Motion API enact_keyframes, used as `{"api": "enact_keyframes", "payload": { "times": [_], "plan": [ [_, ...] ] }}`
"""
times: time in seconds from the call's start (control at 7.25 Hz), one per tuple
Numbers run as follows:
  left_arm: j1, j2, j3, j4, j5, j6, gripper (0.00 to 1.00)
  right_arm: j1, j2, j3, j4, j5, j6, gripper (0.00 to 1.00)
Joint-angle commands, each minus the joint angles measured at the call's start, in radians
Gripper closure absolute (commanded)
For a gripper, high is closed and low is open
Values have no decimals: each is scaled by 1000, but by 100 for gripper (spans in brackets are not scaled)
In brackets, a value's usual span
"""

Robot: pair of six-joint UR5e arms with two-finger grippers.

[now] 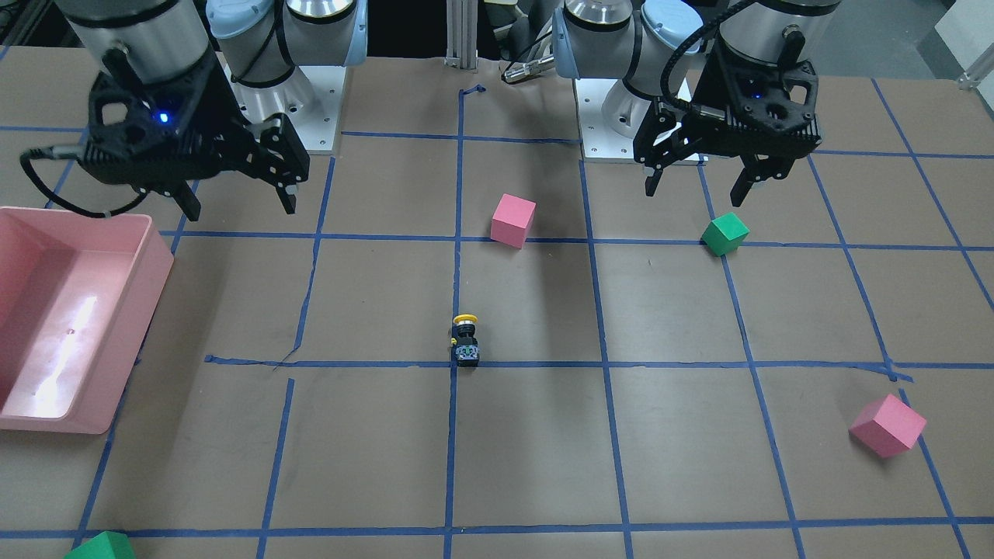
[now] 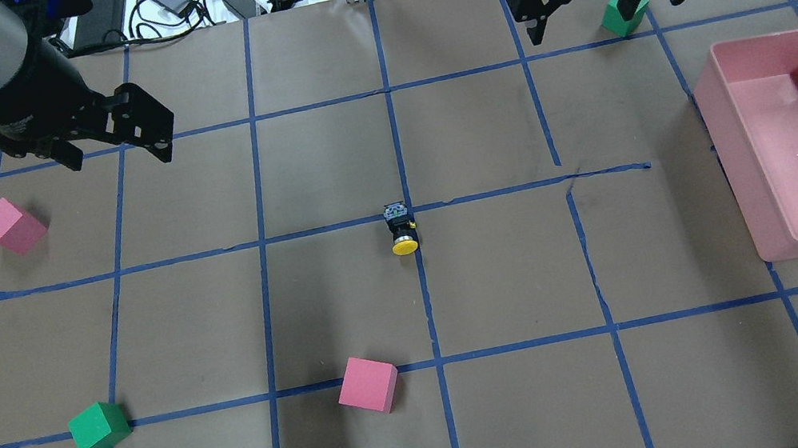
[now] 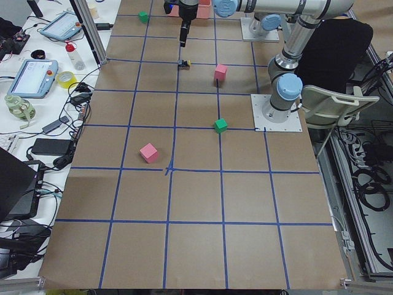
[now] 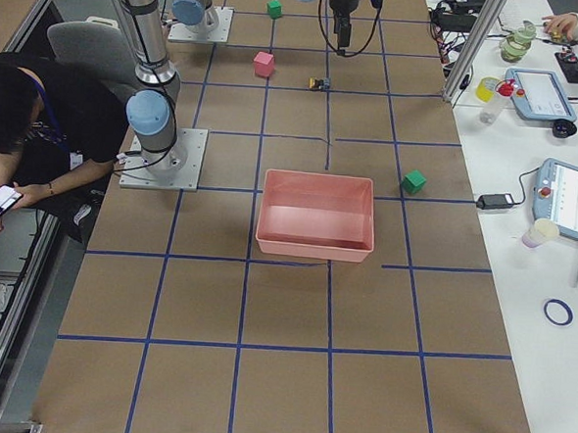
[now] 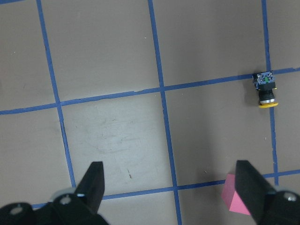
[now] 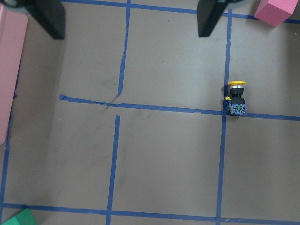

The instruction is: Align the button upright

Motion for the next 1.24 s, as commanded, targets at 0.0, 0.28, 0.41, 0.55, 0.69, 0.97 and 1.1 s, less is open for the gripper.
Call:
{"api": "enact_keyframes", "payload": {
  "times": [0.0, 0.28, 0.41, 0.55, 0.69, 0.97, 1.1],
  "plan": [
    [0, 0, 0, 0, 1, 0, 0, 11, -26, 1, 22, -22, 9, 0],
    [0, 0, 0, 0, 1, 0, 0, 8, -27, 44, 31, -30, 3, 0],
    [0, 0, 0, 0, 1, 0, 0, 10, -26, 54, 28, -22, 4, 0],
    [0, 0, 0, 0, -1, 0, 0, 10, -26, 54, 28, -28, 4, 0],
    [0, 0, 0, 0, 0, 0, 0, 10, -26, 54, 28, -34, 4, 0],
    [0, 0, 0, 0, -1, 0, 0, 10, -26, 54, 28, -34, 4, 0],
    [0, -2, 0, -2, -1, 0, 0, 10, -26, 54, 28, -33, 4, 0]
  ]
}}
